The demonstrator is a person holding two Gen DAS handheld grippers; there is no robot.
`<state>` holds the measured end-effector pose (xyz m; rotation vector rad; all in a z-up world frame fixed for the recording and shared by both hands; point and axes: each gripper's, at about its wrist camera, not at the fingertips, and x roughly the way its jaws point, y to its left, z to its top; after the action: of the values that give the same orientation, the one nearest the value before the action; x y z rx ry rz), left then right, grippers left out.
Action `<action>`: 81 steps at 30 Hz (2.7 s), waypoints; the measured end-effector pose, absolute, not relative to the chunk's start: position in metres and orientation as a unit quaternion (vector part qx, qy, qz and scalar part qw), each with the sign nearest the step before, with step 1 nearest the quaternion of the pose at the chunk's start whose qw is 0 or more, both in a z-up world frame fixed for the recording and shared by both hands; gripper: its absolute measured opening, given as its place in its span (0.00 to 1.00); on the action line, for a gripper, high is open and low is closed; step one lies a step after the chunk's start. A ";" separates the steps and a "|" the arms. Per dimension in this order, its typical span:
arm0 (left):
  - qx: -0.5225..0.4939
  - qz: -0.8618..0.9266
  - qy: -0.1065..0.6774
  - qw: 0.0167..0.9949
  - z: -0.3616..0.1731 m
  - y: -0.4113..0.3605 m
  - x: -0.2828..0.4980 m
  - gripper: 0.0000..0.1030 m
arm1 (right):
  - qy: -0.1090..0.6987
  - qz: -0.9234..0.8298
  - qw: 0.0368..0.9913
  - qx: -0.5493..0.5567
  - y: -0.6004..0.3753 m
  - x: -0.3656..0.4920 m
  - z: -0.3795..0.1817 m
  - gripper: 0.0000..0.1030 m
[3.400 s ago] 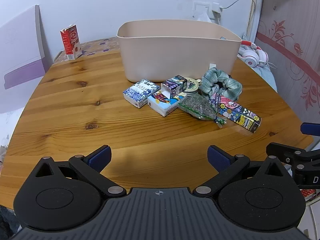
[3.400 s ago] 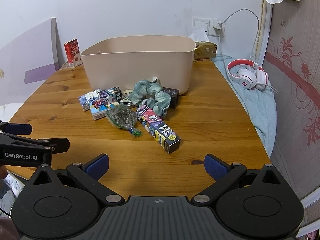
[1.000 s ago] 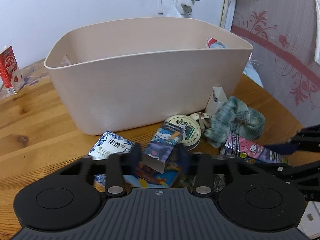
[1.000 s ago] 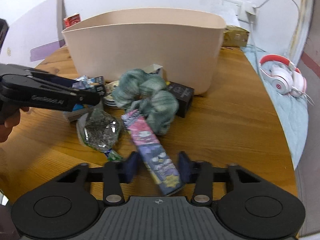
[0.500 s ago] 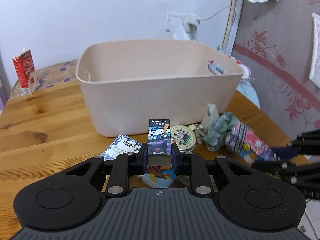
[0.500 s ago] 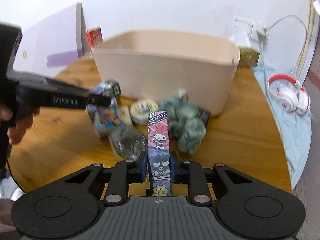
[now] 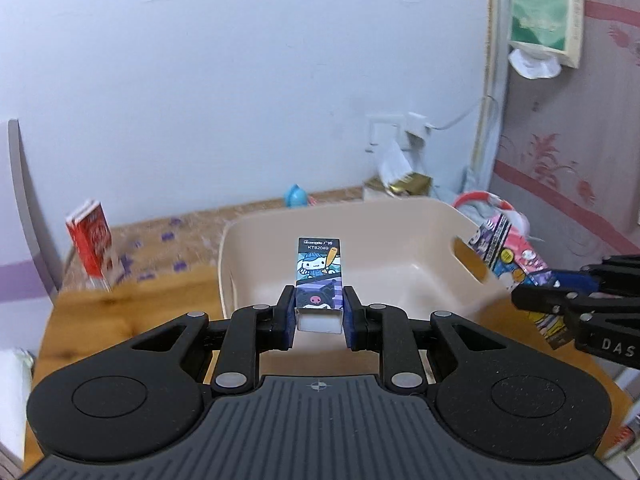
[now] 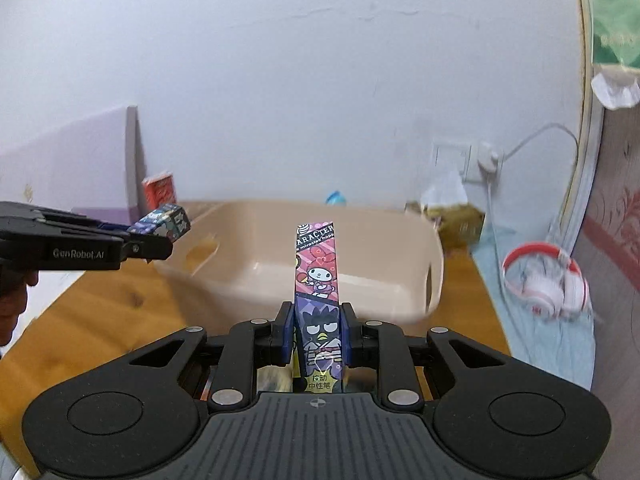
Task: Organize objects
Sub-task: 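Drop the pink character box with the right tool while the left drops a small box, then drop the plaid scrunchie with the right tool while the left drops the blue-white tissue pack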
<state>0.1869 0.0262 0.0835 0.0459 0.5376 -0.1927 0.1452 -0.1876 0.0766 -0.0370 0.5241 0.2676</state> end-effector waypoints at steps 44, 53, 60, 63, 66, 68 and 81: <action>0.066 -0.081 0.334 0.937 0.052 0.022 0.176 0.86 | 0.298 0.074 0.947 -0.090 -0.165 0.143 0.049 1.00; 0.077 -0.093 0.400 0.908 -0.009 0.037 0.185 0.86 | 0.356 0.069 0.929 -0.078 -0.166 0.147 0.005 1.00; 0.085 -0.103 0.421 0.897 -0.035 0.041 0.197 0.86 | 0.378 0.072 0.921 -0.063 -0.164 0.157 -0.014 1.00; 0.088 -0.112 0.429 0.892 -0.043 0.040 0.201 0.86 | 0.385 0.070 0.918 -0.065 -0.161 0.161 -0.022 1.00; 0.088 -0.116 0.435 0.889 -0.051 0.039 0.206 0.85 | 0.389 0.071 0.917 -0.058 -0.160 0.163 -0.028 0.97; 0.077 -0.121 0.433 0.890 -0.052 0.042 0.206 0.81 | 0.394 0.072 0.915 -0.052 -0.161 0.165 -0.030 0.77; 0.049 -0.130 0.434 0.890 -0.034 0.046 0.188 0.45 | 0.374 0.084 0.922 -0.062 -0.164 0.143 -0.015 0.12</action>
<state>0.1881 0.0461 -0.0341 0.1023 0.9003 -0.2709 0.1434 -0.1640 -0.0154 -0.1280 0.7674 0.1732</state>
